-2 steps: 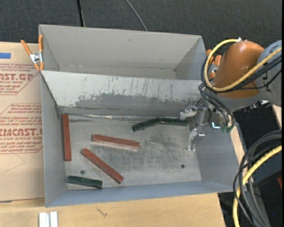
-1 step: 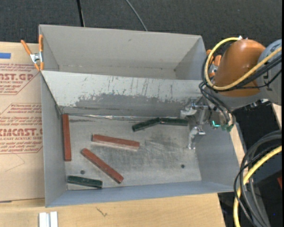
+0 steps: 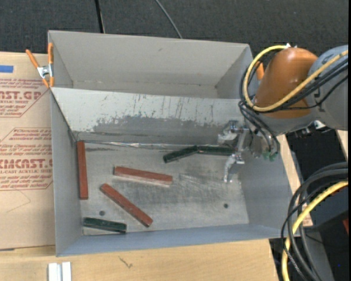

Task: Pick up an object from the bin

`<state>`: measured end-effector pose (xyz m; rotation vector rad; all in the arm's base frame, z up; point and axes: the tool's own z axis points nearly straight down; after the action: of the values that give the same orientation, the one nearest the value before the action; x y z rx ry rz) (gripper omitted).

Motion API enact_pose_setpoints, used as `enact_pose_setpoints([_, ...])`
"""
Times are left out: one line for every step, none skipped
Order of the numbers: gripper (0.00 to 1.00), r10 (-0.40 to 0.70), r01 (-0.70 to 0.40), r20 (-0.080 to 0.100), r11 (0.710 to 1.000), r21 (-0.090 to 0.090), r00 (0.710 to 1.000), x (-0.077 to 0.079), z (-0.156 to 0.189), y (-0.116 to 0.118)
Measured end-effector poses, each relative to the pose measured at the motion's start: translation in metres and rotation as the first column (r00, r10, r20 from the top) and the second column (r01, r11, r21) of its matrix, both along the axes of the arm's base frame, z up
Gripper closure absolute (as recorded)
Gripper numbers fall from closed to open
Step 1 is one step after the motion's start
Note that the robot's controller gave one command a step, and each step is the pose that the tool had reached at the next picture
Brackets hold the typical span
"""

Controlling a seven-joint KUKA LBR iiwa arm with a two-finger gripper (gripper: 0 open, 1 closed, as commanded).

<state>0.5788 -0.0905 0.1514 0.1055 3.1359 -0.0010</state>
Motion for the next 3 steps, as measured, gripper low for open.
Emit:
enact_pose_setpoints([0.00, -0.004, 0.004, -0.002, 1.000, 0.001, 1.000, -0.005, -0.021, 0.064])
enact_pose_setpoints([0.00, 0.133, -0.133, 0.010, 0.991, 0.007, 0.991, -0.002, -0.066, 0.078])
enact_pose_setpoints([1.00, -0.064, 0.064, 0.009, 0.998, 0.003, 0.998, 0.018, -0.075, 0.130])
